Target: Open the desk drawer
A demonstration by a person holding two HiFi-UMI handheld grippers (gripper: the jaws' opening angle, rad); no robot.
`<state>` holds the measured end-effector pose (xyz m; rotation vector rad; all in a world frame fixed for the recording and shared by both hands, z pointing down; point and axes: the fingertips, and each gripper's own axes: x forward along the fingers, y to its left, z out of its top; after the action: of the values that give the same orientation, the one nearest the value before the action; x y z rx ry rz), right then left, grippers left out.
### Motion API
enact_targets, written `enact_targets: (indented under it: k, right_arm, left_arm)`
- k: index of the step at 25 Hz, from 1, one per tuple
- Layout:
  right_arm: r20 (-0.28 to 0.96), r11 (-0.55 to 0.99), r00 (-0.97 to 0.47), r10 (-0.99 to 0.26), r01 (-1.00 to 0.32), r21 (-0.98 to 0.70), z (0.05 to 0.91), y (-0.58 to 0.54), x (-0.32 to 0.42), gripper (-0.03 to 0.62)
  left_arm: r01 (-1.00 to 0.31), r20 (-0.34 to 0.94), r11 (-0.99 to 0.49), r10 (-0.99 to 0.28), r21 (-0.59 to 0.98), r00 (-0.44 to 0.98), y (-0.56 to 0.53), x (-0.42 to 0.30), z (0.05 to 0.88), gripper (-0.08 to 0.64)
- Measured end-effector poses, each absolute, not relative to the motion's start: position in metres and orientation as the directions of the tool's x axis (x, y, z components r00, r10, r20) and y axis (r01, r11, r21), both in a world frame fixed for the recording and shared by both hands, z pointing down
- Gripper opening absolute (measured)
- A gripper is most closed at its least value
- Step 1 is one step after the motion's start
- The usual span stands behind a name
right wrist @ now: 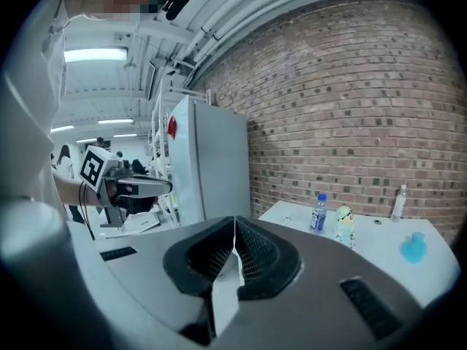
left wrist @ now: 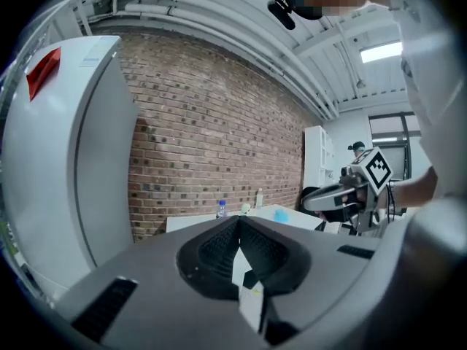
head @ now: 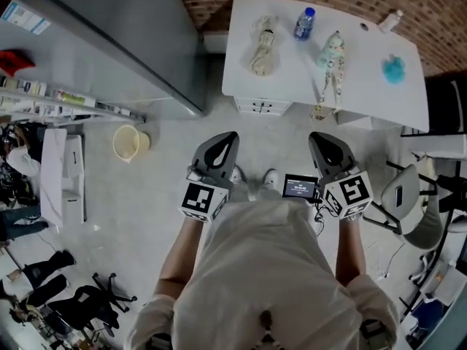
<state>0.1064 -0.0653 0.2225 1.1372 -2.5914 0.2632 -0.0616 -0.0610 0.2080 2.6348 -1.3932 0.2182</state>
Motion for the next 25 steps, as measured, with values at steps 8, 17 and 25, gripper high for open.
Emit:
enact_targets:
  k: [8,17,25]
  right_arm:
    - [0.427,0.737,-0.68,-0.596,-0.675,-0.046,0.27,-0.098,0.106,0.028]
    - [0.497,0.742,-0.677,-0.544,-0.664,-0.092,0.334,-0.117,0.092,0.028]
    - [0.559,0.717,-0.655,-0.508,-0.681,-0.146,0.412,-0.129,0.086,0.028]
  left_arm:
    - [-0.857,0.291,-0.515,-0.819,0.007,0.494,-0.088,-0.051,0.242,0.006]
    - [-0.817,0.335,-0.57,-0.756,0.087,0.563,-0.127,-0.037,0.296,0.005]
    - [-0.773,0.48,-0.632,-0.666,0.043,0.571,-0.147,-0.029,0.392,0.005]
